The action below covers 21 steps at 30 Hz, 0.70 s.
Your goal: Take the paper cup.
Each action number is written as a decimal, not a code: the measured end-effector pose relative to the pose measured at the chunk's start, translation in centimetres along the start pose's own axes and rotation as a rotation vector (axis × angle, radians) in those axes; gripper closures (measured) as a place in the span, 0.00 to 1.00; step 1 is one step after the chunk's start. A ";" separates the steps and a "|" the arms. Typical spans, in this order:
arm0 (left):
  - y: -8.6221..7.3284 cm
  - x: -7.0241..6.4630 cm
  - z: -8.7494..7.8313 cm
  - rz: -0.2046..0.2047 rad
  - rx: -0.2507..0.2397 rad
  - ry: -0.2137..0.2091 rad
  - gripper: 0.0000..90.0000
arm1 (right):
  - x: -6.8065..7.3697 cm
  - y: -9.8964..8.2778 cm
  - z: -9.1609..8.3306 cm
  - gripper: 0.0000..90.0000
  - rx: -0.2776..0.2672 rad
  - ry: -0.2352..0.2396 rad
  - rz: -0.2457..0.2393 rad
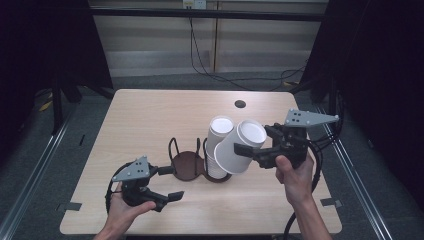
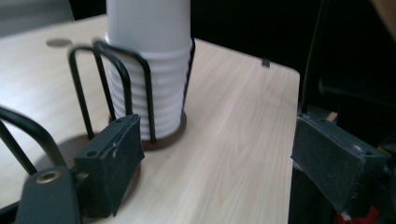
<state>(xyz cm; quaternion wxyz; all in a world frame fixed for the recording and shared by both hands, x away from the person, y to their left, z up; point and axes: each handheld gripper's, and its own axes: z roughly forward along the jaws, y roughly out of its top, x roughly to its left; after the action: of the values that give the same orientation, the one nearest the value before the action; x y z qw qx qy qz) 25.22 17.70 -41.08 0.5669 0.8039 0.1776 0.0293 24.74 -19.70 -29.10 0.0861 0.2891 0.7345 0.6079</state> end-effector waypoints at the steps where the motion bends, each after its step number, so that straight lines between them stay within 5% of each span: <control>1: 0.3 0.0 -0.1 0.008 -0.011 0.004 0.18 | 0.0 -0.2 0.1 0.26 0.005 0.001 0.000; 10: 1.9 -0.6 0.4 0.051 -0.057 -0.062 0.18 | 0.7 -1.9 1.2 0.26 0.019 0.042 0.005; 21: 2.9 -1.5 2.7 0.046 -0.078 -0.102 0.18 | 0.8 -4.2 3.4 0.26 0.069 0.071 0.025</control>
<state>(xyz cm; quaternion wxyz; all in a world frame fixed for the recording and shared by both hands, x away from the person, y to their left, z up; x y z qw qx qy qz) 25.26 13.94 -39.18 0.6054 0.7854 0.1284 0.0083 24.37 -16.79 -33.77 0.0422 0.2794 0.7540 0.5931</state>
